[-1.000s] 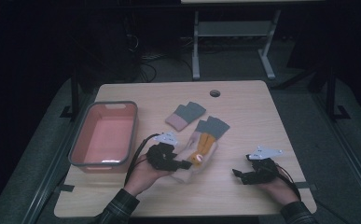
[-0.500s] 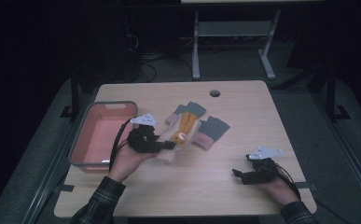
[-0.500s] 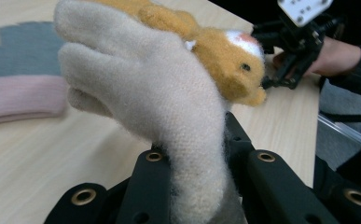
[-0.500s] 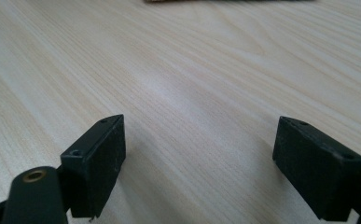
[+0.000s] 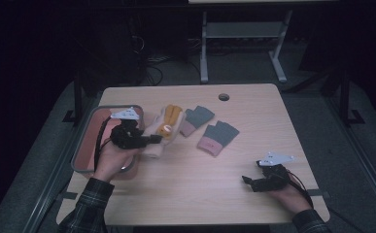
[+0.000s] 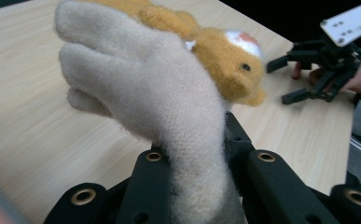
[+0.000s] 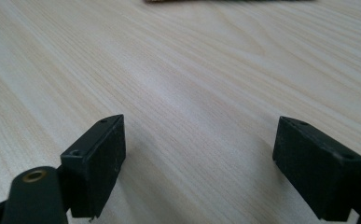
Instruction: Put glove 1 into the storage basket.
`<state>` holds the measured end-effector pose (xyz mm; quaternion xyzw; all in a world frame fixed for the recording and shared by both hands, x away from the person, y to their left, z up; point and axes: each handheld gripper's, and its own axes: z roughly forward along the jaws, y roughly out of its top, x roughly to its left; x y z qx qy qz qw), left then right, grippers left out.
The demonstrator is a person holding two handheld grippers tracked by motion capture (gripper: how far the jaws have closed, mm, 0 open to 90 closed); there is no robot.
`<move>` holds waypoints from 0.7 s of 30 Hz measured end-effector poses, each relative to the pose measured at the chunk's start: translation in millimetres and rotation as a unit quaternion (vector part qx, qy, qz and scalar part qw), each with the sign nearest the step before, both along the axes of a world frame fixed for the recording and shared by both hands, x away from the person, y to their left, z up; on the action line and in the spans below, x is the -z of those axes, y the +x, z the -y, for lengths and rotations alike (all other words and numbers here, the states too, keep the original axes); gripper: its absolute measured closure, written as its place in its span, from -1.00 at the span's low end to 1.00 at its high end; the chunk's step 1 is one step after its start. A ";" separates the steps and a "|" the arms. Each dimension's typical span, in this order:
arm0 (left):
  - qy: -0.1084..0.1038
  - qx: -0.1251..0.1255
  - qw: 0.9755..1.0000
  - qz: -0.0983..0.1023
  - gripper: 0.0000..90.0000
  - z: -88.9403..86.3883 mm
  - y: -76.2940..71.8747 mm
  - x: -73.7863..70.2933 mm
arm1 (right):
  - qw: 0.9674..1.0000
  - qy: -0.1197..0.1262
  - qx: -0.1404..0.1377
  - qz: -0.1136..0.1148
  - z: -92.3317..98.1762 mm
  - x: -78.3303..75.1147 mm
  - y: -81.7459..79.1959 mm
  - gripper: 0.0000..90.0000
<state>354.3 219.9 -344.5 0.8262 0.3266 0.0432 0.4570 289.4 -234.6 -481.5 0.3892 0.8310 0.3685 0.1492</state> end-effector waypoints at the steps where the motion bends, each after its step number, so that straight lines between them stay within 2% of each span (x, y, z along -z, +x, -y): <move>1: -0.002 -0.005 1.000 0.001 0.69 -4.5 0.5 -0.7 | 1.000 0.000 0.000 0.000 0.0 0.0 0.0 -0.63; 5: -0.006 -0.030 1.000 0.004 0.69 -23.3 1.7 -3.6 | 1.000 0.000 0.000 0.000 0.0 0.0 0.0 -0.63; 12: -0.011 -0.059 0.998 0.007 0.69 -49.3 1.3 -4.5 | 1.000 0.000 0.000 0.000 0.0 0.0 0.0 -0.63; 17: -0.007 -0.082 0.997 0.012 0.69 -67.6 1.8 -4.9 | 1.000 0.000 0.000 0.000 0.0 0.0 0.0 -0.63; 21: -0.002 -0.105 0.994 0.013 0.69 -81.4 2.7 -2.9 | 1.000 0.000 0.000 0.000 0.0 0.0 0.0 -0.63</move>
